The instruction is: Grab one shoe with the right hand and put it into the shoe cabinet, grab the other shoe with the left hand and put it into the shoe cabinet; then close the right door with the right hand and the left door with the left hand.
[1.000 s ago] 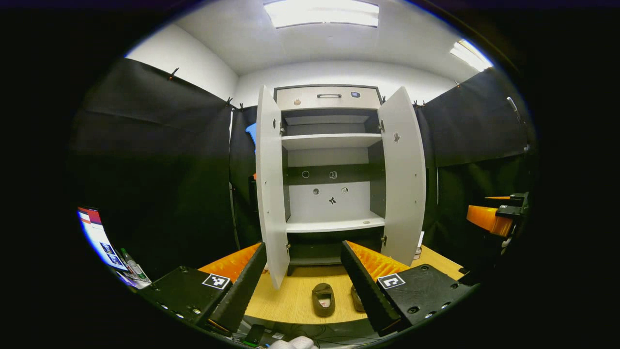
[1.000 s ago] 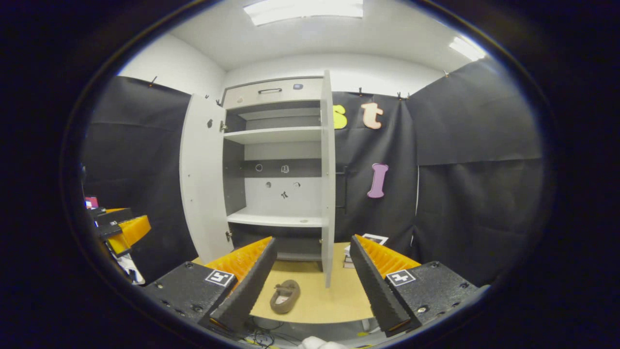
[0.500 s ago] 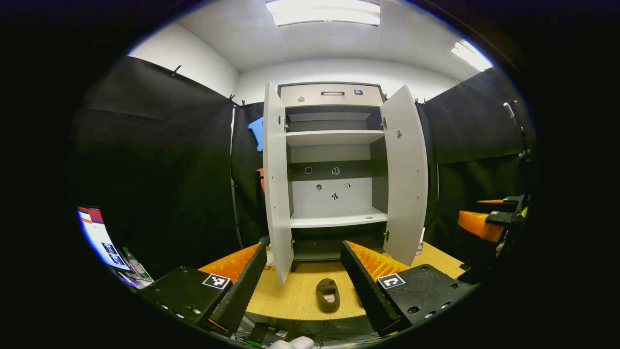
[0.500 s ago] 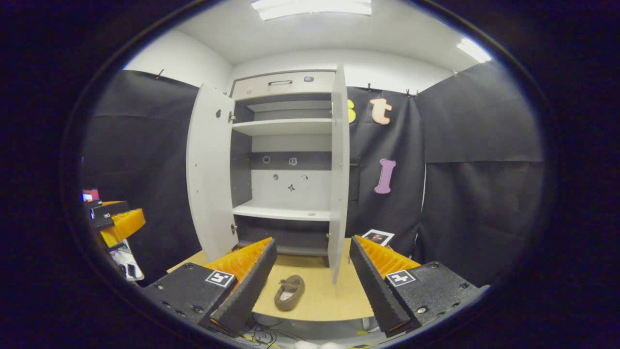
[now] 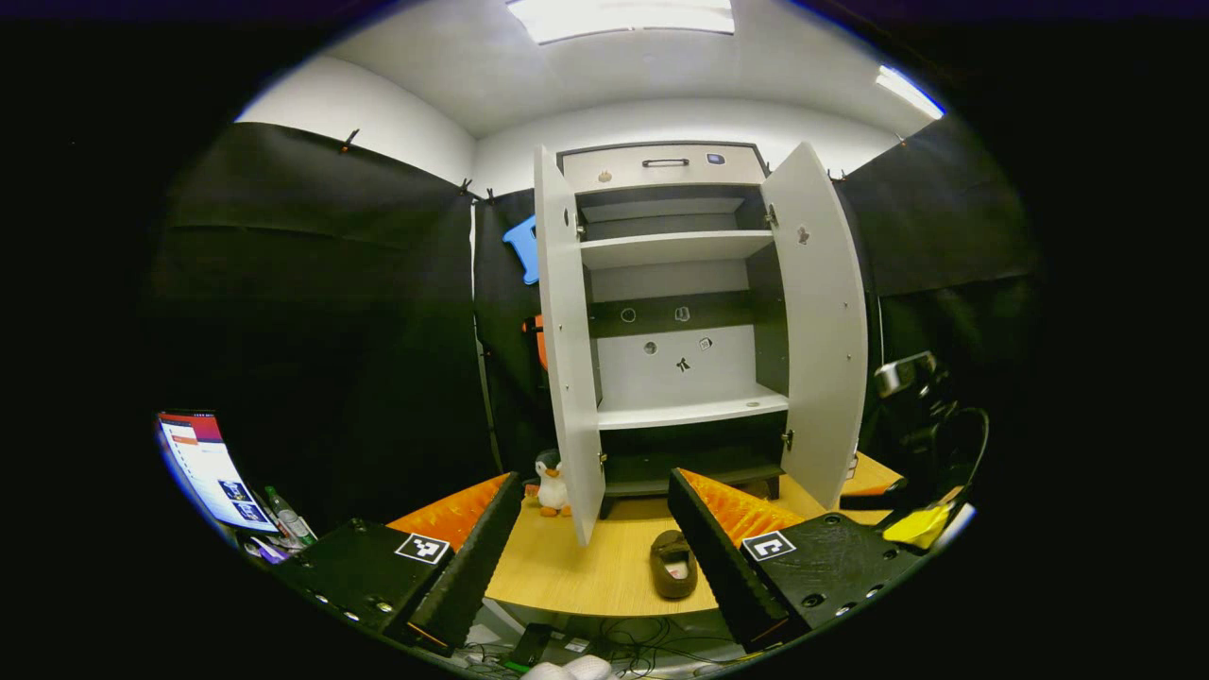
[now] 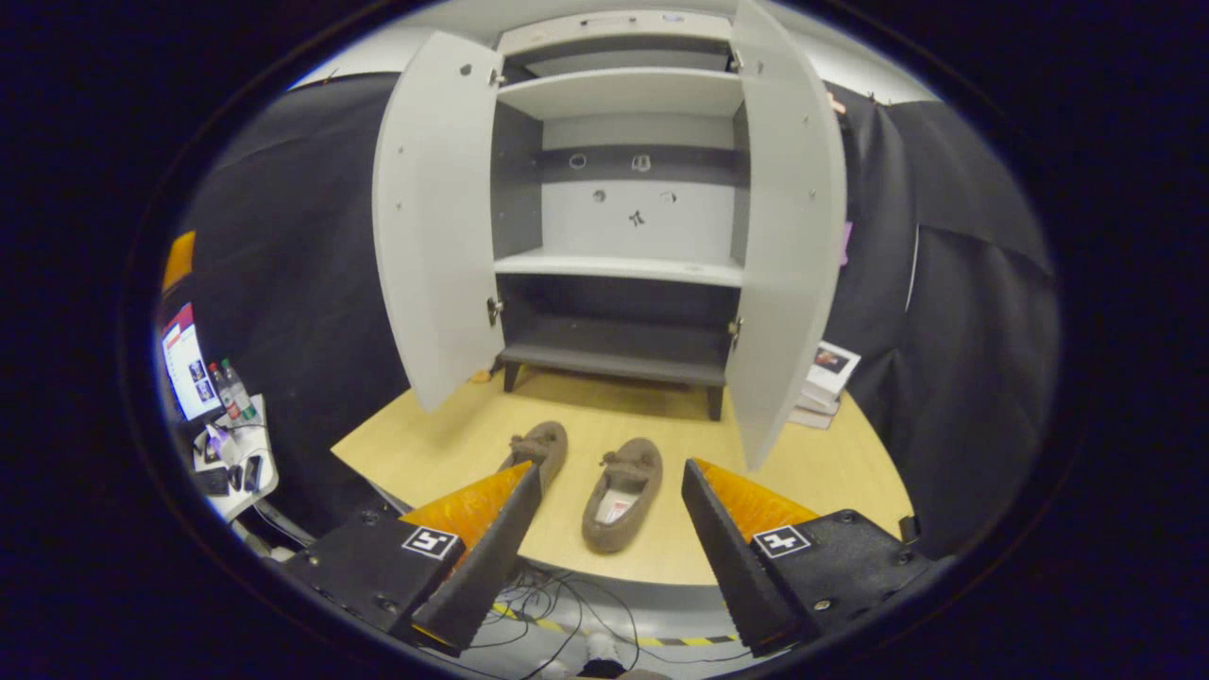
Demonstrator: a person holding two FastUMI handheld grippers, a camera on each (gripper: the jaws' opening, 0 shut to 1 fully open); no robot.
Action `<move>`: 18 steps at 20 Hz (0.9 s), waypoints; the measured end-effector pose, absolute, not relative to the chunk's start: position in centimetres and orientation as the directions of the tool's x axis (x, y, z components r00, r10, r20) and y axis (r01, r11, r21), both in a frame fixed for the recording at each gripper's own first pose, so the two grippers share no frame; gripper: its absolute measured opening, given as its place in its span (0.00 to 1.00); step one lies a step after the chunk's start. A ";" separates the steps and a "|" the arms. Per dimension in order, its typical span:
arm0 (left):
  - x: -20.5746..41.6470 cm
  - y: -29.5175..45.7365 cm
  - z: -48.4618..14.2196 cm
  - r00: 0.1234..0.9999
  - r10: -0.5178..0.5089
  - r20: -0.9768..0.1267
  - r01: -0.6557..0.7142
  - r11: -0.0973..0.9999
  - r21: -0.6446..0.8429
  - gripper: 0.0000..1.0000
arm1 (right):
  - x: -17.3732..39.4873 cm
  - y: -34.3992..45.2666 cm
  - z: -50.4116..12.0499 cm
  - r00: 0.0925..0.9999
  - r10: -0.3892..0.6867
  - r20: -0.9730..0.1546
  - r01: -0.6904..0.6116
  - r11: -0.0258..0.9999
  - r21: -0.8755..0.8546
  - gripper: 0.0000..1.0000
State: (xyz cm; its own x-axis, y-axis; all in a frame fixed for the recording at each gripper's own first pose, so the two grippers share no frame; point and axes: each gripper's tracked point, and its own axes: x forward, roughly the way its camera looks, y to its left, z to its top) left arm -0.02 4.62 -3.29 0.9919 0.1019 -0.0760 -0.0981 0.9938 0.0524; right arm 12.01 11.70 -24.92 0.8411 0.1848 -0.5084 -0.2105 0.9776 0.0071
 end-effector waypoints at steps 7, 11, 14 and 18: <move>2.5 5.9 -4.1 0.978 0.174 -0.113 -0.166 0.983 0.081 0.96 | 20.4 13.3 -36.9 0.727 0.172 -0.665 -0.174 0.983 0.064 0.92; 3.9 7.3 -4.5 0.967 0.220 -0.130 -0.208 0.973 0.096 0.96 | 23.6 14.4 -41.8 0.650 0.178 -0.739 -0.161 0.982 0.095 0.90; 5.1 8.1 -4.6 0.959 0.252 -0.131 -0.240 0.965 0.103 1.00 | 26.5 14.8 -43.7 0.658 0.152 -0.738 -0.146 0.987 0.073 0.89; 6.8 8.6 -5.3 0.955 0.262 -0.139 -0.249 0.963 0.103 0.96 | 29.8 14.4 -45.3 0.674 0.115 -0.730 -0.131 0.991 0.035 0.87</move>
State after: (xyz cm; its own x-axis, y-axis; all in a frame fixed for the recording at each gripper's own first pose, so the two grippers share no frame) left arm 6.75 8.55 -5.26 0.9550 0.2618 -0.1391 -0.2489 0.9630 0.1035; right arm 29.85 14.43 -45.35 0.6737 0.1151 -0.7300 -0.1313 0.9907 0.0350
